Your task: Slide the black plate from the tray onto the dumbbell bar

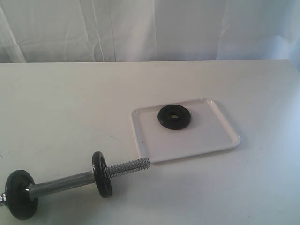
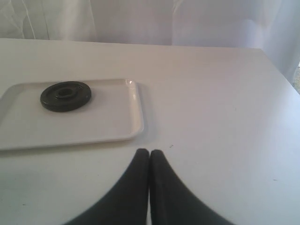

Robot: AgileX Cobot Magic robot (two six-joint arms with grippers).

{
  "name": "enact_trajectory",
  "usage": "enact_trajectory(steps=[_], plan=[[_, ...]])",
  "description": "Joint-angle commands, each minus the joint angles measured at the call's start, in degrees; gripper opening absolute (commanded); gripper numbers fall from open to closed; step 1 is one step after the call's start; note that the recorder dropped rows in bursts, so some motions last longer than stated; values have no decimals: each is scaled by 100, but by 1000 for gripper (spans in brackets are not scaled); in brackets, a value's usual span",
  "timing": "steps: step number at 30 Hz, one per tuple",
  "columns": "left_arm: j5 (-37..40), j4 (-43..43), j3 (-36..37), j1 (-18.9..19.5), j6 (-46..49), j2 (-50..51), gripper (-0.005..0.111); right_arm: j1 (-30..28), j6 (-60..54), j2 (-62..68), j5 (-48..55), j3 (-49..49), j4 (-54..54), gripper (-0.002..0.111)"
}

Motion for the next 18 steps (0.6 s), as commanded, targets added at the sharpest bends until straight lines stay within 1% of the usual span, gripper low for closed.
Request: enact_trajectory(steps=[1, 5, 6, 9, 13, 16, 18], plan=[[35, -668, 7, -418, 713, 646, 0, 2, -42, -32, -54, 12, 9, 0], [-280, -916, -24, -750, 1213, 1326, 0, 2, -42, -32, -54, 12, 9, 0], [-398, -967, -85, -885, 1293, 1532, 0, 2, -42, -32, -54, 12, 9, 0], [-684, -967, -378, -1323, 1435, 2177, 0, 2, -42, -32, -79, 12, 9, 0], [-703, -856, -905, -1738, 1628, 3215, 0, 2, -42, -32, -79, 12, 9, 0], [-806, -637, -1169, -1935, 1692, 3834, 0, 2, -42, -32, -79, 12, 9, 0], [-1010, -555, -1235, -1997, 1821, 4159, 0, 2, -42, -32, -79, 12, 9, 0]])
